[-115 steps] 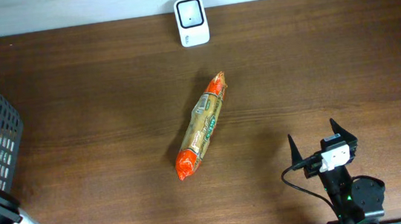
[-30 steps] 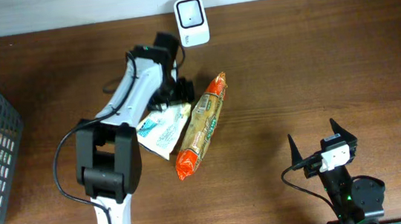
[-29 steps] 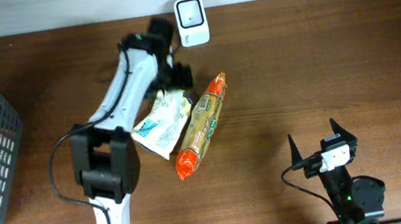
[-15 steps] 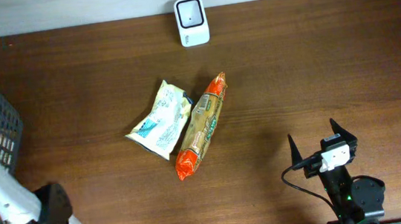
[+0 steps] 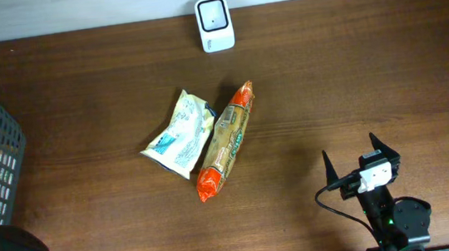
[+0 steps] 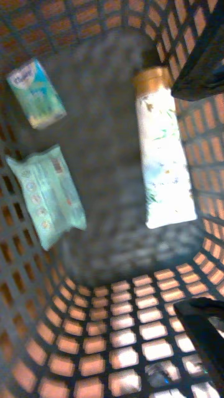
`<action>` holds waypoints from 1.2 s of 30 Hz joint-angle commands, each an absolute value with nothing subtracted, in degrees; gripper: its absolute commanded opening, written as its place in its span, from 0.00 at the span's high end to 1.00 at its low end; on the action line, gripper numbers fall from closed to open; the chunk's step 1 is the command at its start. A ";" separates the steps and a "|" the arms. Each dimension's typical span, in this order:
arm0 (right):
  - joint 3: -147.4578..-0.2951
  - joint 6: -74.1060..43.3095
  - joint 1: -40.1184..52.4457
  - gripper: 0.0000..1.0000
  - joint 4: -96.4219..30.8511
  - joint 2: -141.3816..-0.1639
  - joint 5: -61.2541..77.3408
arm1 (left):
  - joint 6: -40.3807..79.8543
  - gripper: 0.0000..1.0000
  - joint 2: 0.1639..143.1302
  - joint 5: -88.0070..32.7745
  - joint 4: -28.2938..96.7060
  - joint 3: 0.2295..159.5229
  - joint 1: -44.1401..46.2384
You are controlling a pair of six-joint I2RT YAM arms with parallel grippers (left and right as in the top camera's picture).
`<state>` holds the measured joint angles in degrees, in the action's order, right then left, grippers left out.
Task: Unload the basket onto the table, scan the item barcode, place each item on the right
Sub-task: 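Place the white snack bag beside the spaghetti with the left gripper, then reach into the basket and grasp the white tube with the left gripper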
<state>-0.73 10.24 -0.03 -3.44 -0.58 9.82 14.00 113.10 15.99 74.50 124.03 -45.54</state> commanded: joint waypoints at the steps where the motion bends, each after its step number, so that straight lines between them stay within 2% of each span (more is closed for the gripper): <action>1: -0.32 9.61 -0.40 0.01 -3.64 -0.21 10.09 | -0.40 0.00 112.60 6.63 67.26 118.91 -47.92; 4: -0.32 9.61 -0.40 0.01 -3.64 -0.21 10.09 | -18.70 0.03 113.01 -0.89 63.59 118.10 -47.90; 5: -0.32 9.61 -0.40 0.01 -3.64 -0.21 10.09 | -21.19 0.03 113.62 -2.85 63.68 118.08 -47.90; 10: -0.32 9.61 -0.40 0.02 -3.64 -0.21 10.09 | -23.94 0.00 120.38 -3.01 67.46 117.97 -47.90; 13: -0.32 9.61 -0.40 0.01 -3.64 -0.21 10.09 | -24.45 0.00 123.90 -6.37 68.31 117.97 -47.92; 14: -0.32 9.61 -0.40 0.01 -3.64 -0.21 10.09 | -28.18 0.00 125.54 -9.02 70.04 117.95 -47.90; 20: -0.32 9.61 -0.40 0.01 -3.64 -0.21 10.09 | -31.22 0.03 134.52 -14.79 74.81 117.82 -47.90; 22: -0.32 9.61 -0.40 0.01 -3.64 -0.21 10.09 | -33.10 0.08 135.44 -16.34 74.76 117.78 -47.90; 23: -0.32 9.61 -0.40 0.01 -3.64 -0.21 10.09 | -33.10 0.23 135.44 -16.12 73.73 117.78 -47.90; 26: -0.32 9.61 -0.40 0.02 -3.64 -0.19 10.09 | -31.97 0.45 135.44 -8.91 72.14 117.78 -47.90; 28: -0.32 9.61 -0.40 0.01 -3.64 -0.21 10.09 | -22.02 0.49 135.44 0.93 69.76 117.78 -47.90; 29: -0.32 9.61 -0.40 0.01 -3.64 -0.19 10.09 | -21.87 0.52 135.44 0.86 69.58 117.78 -47.90; 31: -0.32 9.61 -0.40 0.01 -3.64 -0.21 10.09 | -21.87 0.75 135.44 -0.01 69.43 117.78 -47.72; 32: -0.32 9.61 -0.40 0.01 -3.64 -0.21 10.09 | -21.80 0.93 135.44 -0.86 69.45 117.78 -47.72; 33: -0.32 9.61 -0.40 0.02 -3.64 -0.21 10.09 | -20.32 1.00 135.41 -0.84 69.47 117.80 -47.72; 36: -0.32 9.61 -0.40 0.01 -3.64 -0.21 10.09 | -19.07 1.00 134.15 -3.84 70.81 120.64 -47.46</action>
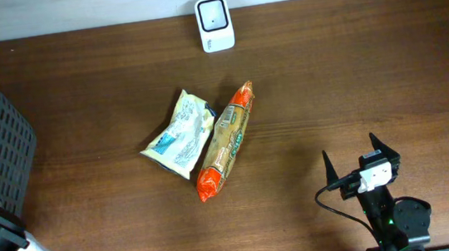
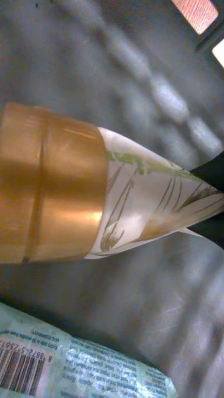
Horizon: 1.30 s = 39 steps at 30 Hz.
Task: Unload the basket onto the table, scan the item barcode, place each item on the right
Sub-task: 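Reach into the basket and grasp the white tube with the left gripper, then place the white tube left of the snack bag and release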
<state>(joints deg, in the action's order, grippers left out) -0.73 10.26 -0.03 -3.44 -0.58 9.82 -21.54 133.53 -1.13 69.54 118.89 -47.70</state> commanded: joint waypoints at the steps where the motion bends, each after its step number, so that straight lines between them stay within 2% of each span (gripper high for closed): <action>1: -0.32 9.61 -0.40 0.01 -3.64 -0.21 10.09 | -18.37 1.00 133.10 -5.87 71.85 123.42 -47.24; 4: -0.32 9.61 -0.40 0.02 -3.64 -0.21 10.09 | -11.75 1.00 125.95 -11.05 73.56 138.19 -45.43; 8: -0.32 9.61 -0.40 0.01 -3.64 -0.21 10.09 | -3.70 1.00 114.78 -11.20 72.49 156.31 -39.09; 13: -0.32 9.61 -0.40 0.01 -3.64 -0.21 10.09 | -2.74 1.00 105.01 -11.18 71.66 157.88 -29.17; 18: -0.32 9.61 -0.40 0.01 -3.64 -0.21 10.09 | -1.54 1.00 104.14 -11.16 87.18 155.96 -12.58; 20: -0.32 9.61 -0.40 0.01 -3.64 -0.21 10.09 | -0.62 1.00 107.50 -11.16 92.66 149.71 -6.92; 22: -0.32 9.61 -0.40 0.01 -3.64 -0.21 10.09 | -0.60 1.00 109.06 -11.16 92.77 139.96 -3.33; 25: -0.32 9.61 -0.40 0.01 -3.64 -0.21 10.09 | 0.71 1.00 109.06 -10.46 86.94 122.48 -0.60; 27: -0.32 9.61 -0.40 0.01 -3.64 -0.21 10.09 | 3.70 1.00 109.06 -6.11 80.71 110.02 0.01; 30: -0.32 9.61 -0.40 0.01 -3.64 -0.21 10.09 | 5.17 1.00 109.06 -6.17 69.58 93.41 0.43; 35: -0.32 9.61 -0.40 0.01 -3.64 -0.21 10.09 | 5.15 1.00 109.08 -6.24 55.37 77.08 1.91; 39: -0.32 9.61 -0.40 0.01 -3.64 -0.21 10.09 | 5.63 1.00 109.08 -10.22 53.41 74.28 6.76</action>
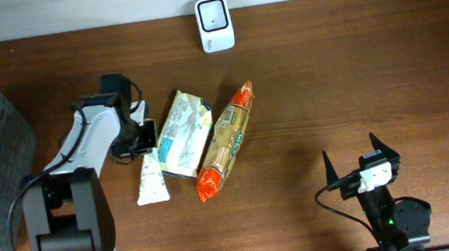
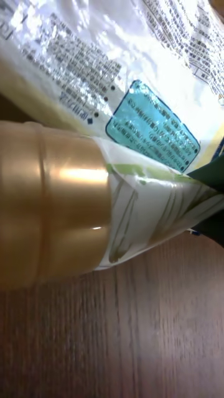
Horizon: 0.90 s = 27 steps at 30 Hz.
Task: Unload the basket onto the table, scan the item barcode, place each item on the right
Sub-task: 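Place the white tube left of the snack bag and release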
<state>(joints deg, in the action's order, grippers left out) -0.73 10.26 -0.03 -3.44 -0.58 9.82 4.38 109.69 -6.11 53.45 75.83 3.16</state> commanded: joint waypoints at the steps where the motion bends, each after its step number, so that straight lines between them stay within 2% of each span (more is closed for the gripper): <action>1: -0.32 9.61 -0.40 0.01 -3.64 -0.21 10.09 | 6.81 1.00 109.08 -10.28 53.36 74.28 8.64; 2: -0.32 9.61 -0.40 0.02 -3.64 -0.21 10.09 | 6.87 1.00 109.08 -10.28 53.15 74.28 10.35; 3: -0.32 9.61 -0.40 0.01 -3.64 -0.21 10.09 | 6.85 0.90 109.08 -10.09 53.17 74.28 11.05; 4: -0.32 9.61 -0.40 0.01 -3.64 -0.21 10.09 | 6.85 0.85 109.08 -10.09 53.17 74.28 10.98; 5: -0.32 9.61 -0.40 0.01 -3.64 -0.19 10.09 | 6.83 0.76 109.08 -10.04 53.17 74.28 10.96; 6: -0.32 9.61 -0.40 0.01 -3.64 -0.21 10.09 | 6.83 0.32 109.06 -8.88 53.34 74.30 10.96; 7: -0.32 9.61 -0.40 0.02 -3.64 -0.19 10.09 | 6.85 0.03 109.06 -6.46 54.11 74.67 10.96; 10: -0.32 9.61 -0.40 0.02 -3.64 -0.21 10.09 | 6.85 0.01 108.51 4.19 67.77 91.68 10.76; 14: -0.32 9.61 -0.40 0.01 -3.64 -0.21 10.09 | 4.03 0.01 108.33 5.93 78.35 125.08 7.51; 16: -0.32 9.61 -0.40 0.01 -3.64 -0.21 10.09 | -0.03 0.01 108.29 9.19 79.07 142.45 2.98; 19: -0.32 9.61 -0.40 0.01 -3.64 -0.21 10.09 | 3.68 0.01 108.27 12.73 78.65 156.75 -11.84; 22: -0.32 9.61 -0.40 0.01 -3.64 -0.21 10.09 | 8.54 0.01 108.42 16.95 78.72 156.09 -28.40; 24: -0.32 9.61 -0.40 0.01 -3.64 -0.21 10.09 | 9.56 0.01 108.66 16.91 78.04 149.97 -35.51; 27: -0.32 9.61 -0.40 0.01 -3.64 -0.21 10.09 | 0.36 0.01 108.79 14.24 70.46 136.59 -40.25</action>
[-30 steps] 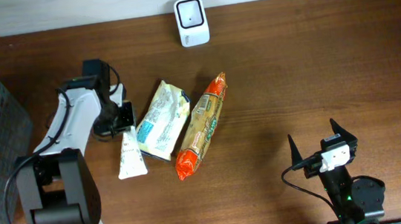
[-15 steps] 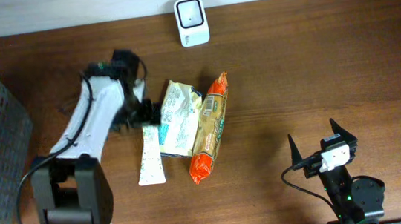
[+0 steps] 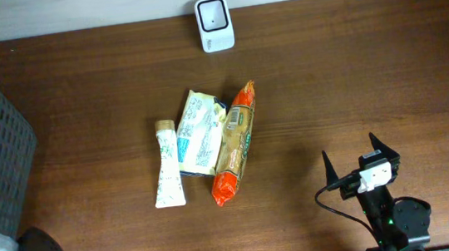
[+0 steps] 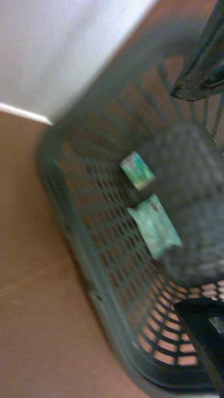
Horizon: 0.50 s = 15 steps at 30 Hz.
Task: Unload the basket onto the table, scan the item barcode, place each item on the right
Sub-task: 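Place the white tube left of the snack bag and release, then grasp the small teal Kleenex tissue pack in the basket with the left gripper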
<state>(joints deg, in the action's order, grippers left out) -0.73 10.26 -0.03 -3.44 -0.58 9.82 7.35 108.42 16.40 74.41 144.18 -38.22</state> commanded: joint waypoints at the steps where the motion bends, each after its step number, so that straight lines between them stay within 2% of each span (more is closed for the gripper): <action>1: -0.32 9.61 -0.40 0.01 -3.64 -0.21 10.09 | -7.25 0.01 108.79 10.13 66.06 130.63 -41.08; 3: -0.32 9.61 -0.40 0.01 -3.64 -0.21 10.09 | -10.83 0.00 108.81 9.82 58.81 120.81 -42.24; 6: -0.32 9.61 -0.40 0.01 -3.64 -0.21 10.09 | -24.14 0.09 110.10 5.19 50.28 110.00 -42.61; 10: -0.32 9.61 -0.40 0.01 -3.64 -0.21 10.09 | -25.63 0.04 117.58 3.16 44.80 109.56 -42.81; 15: -0.32 9.61 -0.40 0.01 -3.64 -0.21 10.09 | -28.64 0.03 125.05 0.03 37.21 109.71 -42.76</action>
<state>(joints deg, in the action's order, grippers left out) -0.73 10.24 -0.03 -3.44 -0.58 9.85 -25.78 121.89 2.50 40.03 109.60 -42.46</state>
